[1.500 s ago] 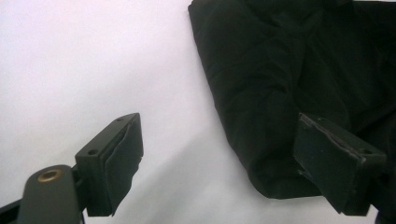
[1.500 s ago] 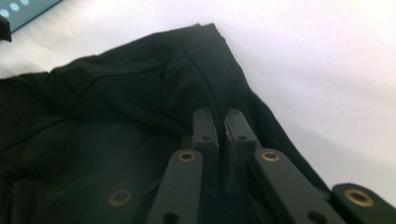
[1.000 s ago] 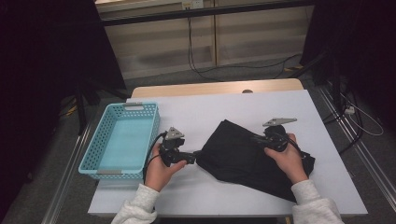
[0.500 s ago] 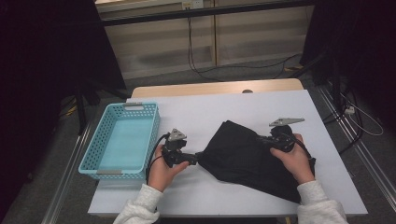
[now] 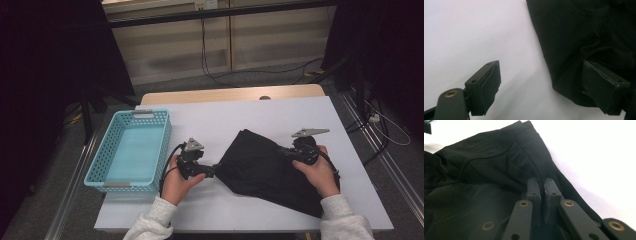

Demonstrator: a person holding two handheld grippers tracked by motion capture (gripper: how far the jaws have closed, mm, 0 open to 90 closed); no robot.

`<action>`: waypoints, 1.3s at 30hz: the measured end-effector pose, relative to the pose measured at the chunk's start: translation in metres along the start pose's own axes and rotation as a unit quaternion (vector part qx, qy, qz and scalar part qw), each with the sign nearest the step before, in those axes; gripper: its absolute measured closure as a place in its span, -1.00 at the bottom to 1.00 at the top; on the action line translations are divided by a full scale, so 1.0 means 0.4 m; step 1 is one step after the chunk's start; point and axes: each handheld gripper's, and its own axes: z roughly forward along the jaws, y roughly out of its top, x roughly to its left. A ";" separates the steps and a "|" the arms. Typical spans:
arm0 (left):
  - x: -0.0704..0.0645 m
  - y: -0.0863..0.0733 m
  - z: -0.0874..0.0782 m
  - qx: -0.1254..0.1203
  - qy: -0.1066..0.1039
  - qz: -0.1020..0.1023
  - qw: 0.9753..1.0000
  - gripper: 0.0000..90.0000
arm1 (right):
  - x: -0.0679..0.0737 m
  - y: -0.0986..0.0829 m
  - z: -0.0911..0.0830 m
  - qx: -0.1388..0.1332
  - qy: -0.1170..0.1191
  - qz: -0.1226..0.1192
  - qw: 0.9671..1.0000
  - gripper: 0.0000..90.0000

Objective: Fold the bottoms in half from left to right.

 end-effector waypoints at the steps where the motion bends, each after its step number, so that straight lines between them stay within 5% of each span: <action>1: -0.002 0.000 0.001 0.000 -0.003 -0.002 1.000 -0.63 | -0.003 -0.001 -0.001 0.000 -0.001 0.002 1.000 0.89; 13: -0.022 -0.012 -0.006 -0.008 -0.022 -0.020 1.000 -0.65 | 0.004 0.005 0.000 -0.001 0.000 -0.001 1.000 0.89; 19: -0.036 -0.021 0.011 0.014 -0.028 -0.020 0.999 -0.59 | 0.000 0.004 -0.007 -0.004 -0.002 0.003 1.000 0.89; 24: -0.048 -0.027 0.035 0.037 -0.030 -0.016 0.999 -0.07 | 0.000 0.002 -0.009 -0.007 -0.002 0.005 1.000 0.89; 26: -0.053 -0.027 0.036 0.041 -0.021 0.001 0.999 0.16 | 0.001 0.000 -0.009 -0.007 -0.002 0.004 1.000 0.89; 29: -0.049 -0.024 0.031 0.055 -0.028 -0.008 0.998 0.70 | -0.001 -0.001 -0.012 -0.008 -0.002 0.004 1.000 0.89; 32: -0.047 -0.026 0.030 0.053 -0.024 -0.006 0.998 0.92 | -0.002 0.000 -0.015 -0.011 -0.002 0.007 1.000 0.89; 39: -0.018 -0.020 -0.001 0.048 -0.009 -0.013 0.999 0.94 | 0.008 0.001 -0.010 -0.009 0.004 0.002 1.000 0.89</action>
